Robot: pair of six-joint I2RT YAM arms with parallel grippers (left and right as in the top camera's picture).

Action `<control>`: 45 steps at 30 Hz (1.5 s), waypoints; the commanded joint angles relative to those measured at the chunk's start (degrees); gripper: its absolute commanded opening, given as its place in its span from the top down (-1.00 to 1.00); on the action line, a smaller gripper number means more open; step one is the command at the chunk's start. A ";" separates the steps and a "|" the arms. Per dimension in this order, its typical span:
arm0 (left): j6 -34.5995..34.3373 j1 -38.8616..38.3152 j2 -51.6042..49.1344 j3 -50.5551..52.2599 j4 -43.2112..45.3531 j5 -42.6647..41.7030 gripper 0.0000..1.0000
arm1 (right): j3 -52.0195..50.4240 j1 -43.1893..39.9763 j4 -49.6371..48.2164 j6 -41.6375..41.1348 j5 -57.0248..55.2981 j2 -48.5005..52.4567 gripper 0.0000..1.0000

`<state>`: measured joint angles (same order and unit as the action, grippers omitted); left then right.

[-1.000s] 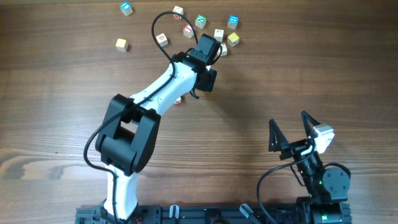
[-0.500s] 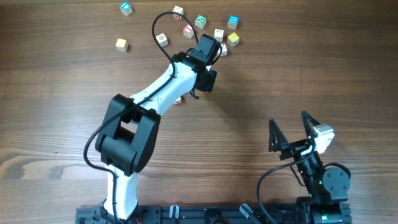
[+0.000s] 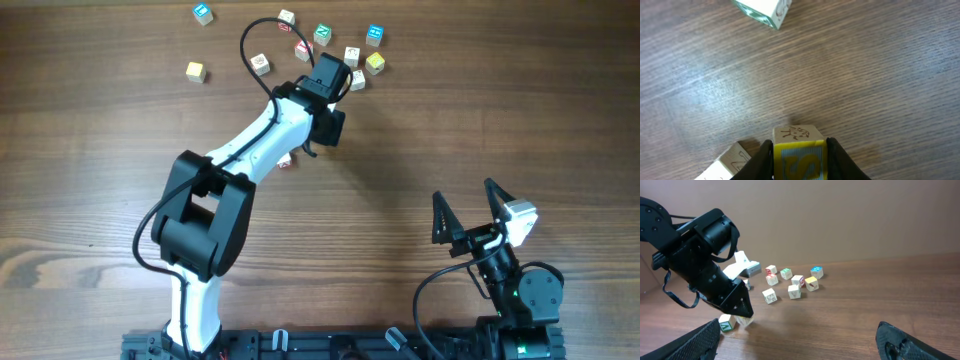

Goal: Form a circle

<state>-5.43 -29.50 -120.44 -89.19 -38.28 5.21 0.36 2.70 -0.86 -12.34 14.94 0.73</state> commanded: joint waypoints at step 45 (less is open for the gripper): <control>3.54 2.36 -1.07 3.48 1.25 -5.81 0.30 | -0.07 0.31 -0.31 0.33 -0.50 -0.46 -0.99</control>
<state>-2.81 -27.27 -120.51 -86.50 -37.23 0.05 0.36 2.70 -0.86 -12.34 14.94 0.73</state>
